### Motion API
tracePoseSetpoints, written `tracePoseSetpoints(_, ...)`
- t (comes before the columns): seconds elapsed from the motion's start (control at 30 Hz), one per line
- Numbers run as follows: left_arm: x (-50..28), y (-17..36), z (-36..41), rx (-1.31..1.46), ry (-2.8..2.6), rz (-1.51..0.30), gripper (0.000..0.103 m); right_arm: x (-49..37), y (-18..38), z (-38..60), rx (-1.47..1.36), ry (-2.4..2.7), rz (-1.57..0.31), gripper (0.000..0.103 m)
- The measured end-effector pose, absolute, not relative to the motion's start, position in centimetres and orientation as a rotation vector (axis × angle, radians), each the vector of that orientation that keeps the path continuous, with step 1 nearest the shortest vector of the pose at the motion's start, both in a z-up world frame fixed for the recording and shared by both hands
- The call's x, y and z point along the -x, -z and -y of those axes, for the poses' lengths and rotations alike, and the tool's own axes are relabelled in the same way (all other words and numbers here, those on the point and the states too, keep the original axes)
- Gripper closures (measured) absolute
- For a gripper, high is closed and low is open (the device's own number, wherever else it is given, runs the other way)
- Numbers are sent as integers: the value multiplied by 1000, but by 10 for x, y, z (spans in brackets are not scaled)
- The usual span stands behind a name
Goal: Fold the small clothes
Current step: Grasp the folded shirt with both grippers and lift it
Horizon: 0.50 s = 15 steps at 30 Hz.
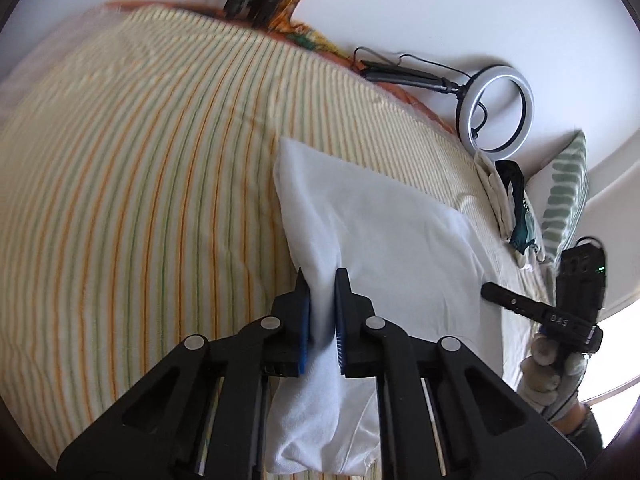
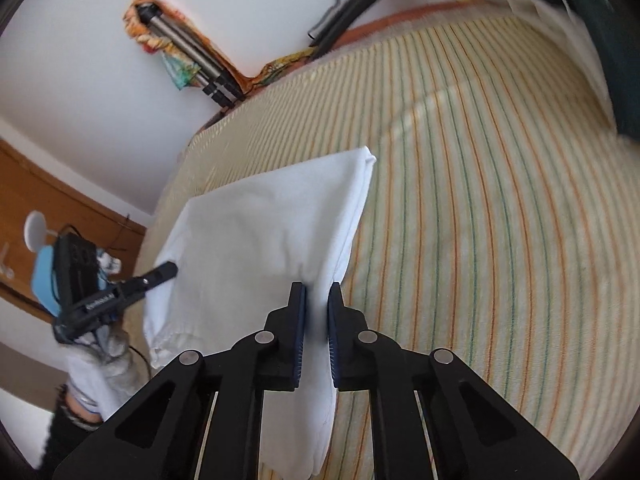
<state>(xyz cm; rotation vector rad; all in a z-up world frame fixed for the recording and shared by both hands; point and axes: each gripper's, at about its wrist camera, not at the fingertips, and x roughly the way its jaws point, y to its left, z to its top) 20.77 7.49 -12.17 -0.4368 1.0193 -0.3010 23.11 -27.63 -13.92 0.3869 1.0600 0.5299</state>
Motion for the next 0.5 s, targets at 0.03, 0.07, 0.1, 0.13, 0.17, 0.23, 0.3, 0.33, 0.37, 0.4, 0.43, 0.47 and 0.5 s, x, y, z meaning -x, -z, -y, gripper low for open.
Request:
tracePoseSetpoints(0.03, -206, 117, -73, 423, 300, -1006, 95, -229, 135, 274, -355, -524, -1048, 95)
tracePoseSetpoints(0.07, -204, 112, -71, 407, 299, -994, 95, -225, 129, 270, -317, -519, -1031, 95)
tracePoseSetpoints(0.1, -202, 109, -69, 395, 298, -984, 95, -223, 125, 267, -294, -516, -1021, 95)
tracePoseSetpoints(0.13, -200, 105, -67, 383, 299, -975, 95, -221, 121, 265, -269, -510, -1011, 95)
tracePoseSetpoints(0.17, -199, 100, -65, 369, 300, -964, 95, -218, 117, 262, -242, -505, -1001, 95)
tracePoseSetpoints(0.23, -195, 91, -58, 348, 304, -943, 95, -213, 108, 257, -201, -503, -980, 95)
tracePoseSetpoints(0.3, -192, 83, -52, 336, 310, -925, 95, -208, 98, 252, -159, -506, -960, 95)
tracePoseSetpoints(0.33, -191, 80, -47, 327, 313, -918, 95, -205, 93, 250, -137, -508, -951, 95)
tracePoseSetpoints(0.37, -189, 75, -43, 317, 316, -908, 95, -204, 90, 249, -125, -508, -944, 95)
tracePoseSetpoints(0.4, -188, 72, -41, 313, 322, -902, 96, -201, 86, 249, -111, -508, -933, 95)
tracePoseSetpoints(0.43, -187, 69, -38, 308, 330, -896, 96, -198, 81, 249, -96, -505, -923, 95)
tracePoseSetpoints(0.47, -186, 66, -34, 304, 336, -888, 96, -196, 79, 250, -84, -501, -915, 95)
tracePoseSetpoints(0.5, -185, 62, -28, 297, 342, -884, 96, -194, 75, 251, -66, -493, -905, 95)
